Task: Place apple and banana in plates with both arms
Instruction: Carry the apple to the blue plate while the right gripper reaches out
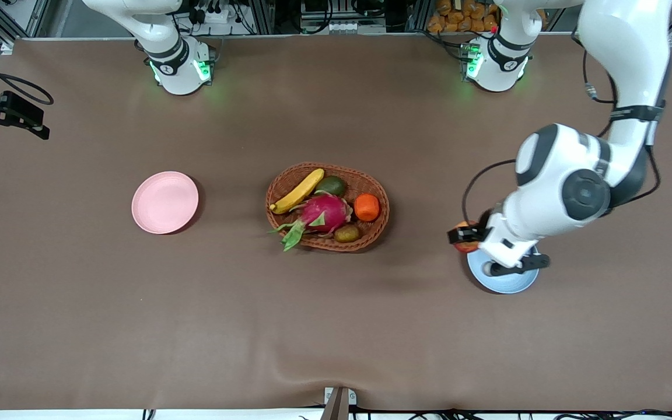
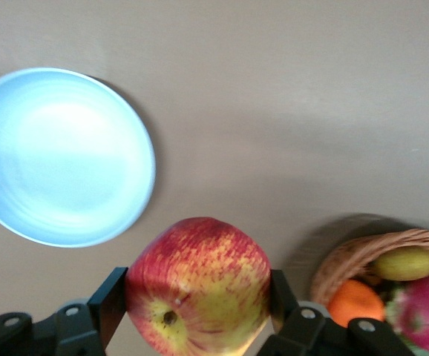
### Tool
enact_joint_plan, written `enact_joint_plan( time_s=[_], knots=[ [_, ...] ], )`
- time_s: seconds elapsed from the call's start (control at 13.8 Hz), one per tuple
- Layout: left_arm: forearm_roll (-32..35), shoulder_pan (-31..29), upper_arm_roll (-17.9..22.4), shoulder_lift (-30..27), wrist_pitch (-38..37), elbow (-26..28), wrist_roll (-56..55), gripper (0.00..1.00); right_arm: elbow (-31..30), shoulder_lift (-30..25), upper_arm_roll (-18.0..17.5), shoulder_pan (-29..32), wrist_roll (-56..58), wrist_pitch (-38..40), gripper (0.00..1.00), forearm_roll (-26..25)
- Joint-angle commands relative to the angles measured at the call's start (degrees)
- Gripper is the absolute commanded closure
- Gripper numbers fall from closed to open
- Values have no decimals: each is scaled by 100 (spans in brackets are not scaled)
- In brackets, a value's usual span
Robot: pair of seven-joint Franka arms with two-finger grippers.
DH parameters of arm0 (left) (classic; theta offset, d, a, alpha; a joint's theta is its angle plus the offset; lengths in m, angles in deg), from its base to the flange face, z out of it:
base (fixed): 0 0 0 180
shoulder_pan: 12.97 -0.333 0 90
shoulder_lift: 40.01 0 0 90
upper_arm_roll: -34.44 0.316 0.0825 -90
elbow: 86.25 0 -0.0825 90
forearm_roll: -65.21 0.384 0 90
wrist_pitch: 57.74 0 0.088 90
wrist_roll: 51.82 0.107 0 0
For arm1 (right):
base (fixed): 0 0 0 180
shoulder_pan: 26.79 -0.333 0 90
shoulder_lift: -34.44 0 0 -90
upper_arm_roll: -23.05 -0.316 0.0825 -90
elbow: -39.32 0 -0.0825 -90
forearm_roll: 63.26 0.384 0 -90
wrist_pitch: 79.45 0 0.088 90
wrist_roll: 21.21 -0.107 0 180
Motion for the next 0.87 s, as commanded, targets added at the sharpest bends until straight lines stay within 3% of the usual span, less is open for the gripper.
enact_joint_plan(
  time_s=[0.0,0.8],
  knots=[
    [268,-283,-28,-118,-91,238,571,100,131,58,-9,4,-66,92,0,-19],
    [1956,-363,-28,532,5,230,687,100,166,637,-27,-259,-4,136,0,-107]
  ],
)
